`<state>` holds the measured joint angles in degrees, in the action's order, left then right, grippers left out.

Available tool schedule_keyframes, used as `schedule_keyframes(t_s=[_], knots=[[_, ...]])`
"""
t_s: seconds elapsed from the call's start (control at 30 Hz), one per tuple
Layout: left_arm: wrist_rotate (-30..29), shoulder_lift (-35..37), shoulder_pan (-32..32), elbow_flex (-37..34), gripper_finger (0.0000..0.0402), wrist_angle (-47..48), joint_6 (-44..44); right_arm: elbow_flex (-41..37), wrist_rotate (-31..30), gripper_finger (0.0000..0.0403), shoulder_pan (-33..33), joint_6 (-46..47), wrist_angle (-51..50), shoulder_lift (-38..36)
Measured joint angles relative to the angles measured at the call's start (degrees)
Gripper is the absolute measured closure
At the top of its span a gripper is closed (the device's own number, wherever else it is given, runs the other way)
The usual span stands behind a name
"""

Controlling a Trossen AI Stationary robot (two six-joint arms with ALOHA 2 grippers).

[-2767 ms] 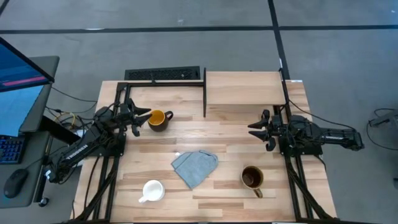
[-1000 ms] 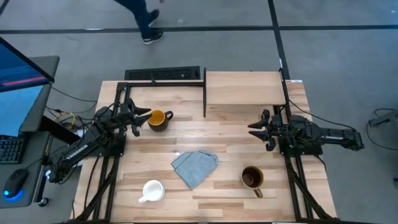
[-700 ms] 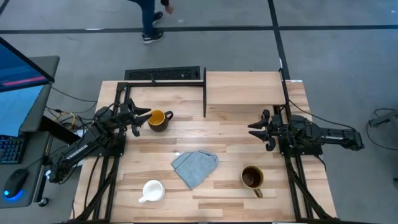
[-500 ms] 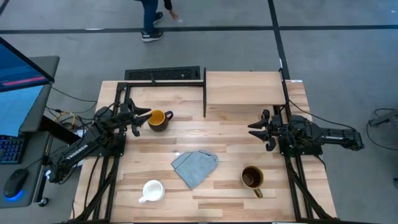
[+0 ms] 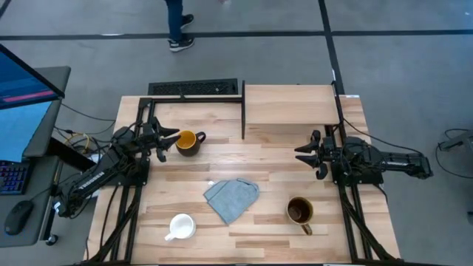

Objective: Stack small to large cups/mugs on shelf

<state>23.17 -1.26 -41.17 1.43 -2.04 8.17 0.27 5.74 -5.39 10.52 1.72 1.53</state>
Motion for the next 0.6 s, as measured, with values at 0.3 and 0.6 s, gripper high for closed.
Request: schedule_keyframes(t_s=[0.3, 0.6], knots=[[0.0, 0.0, 0.0, 0.0, 0.0274, 0.0, -1.4, 1.8, -0.8, 0.0242, -0.5, 7.7, 1.6, 0.1], [-3.7, 0.0, 0.0, 0.0, 0.0274, 0.1, -2.5, 12.9, 0.0, 0.0242, 3.5, -0.6, 1.9, 5.5]])
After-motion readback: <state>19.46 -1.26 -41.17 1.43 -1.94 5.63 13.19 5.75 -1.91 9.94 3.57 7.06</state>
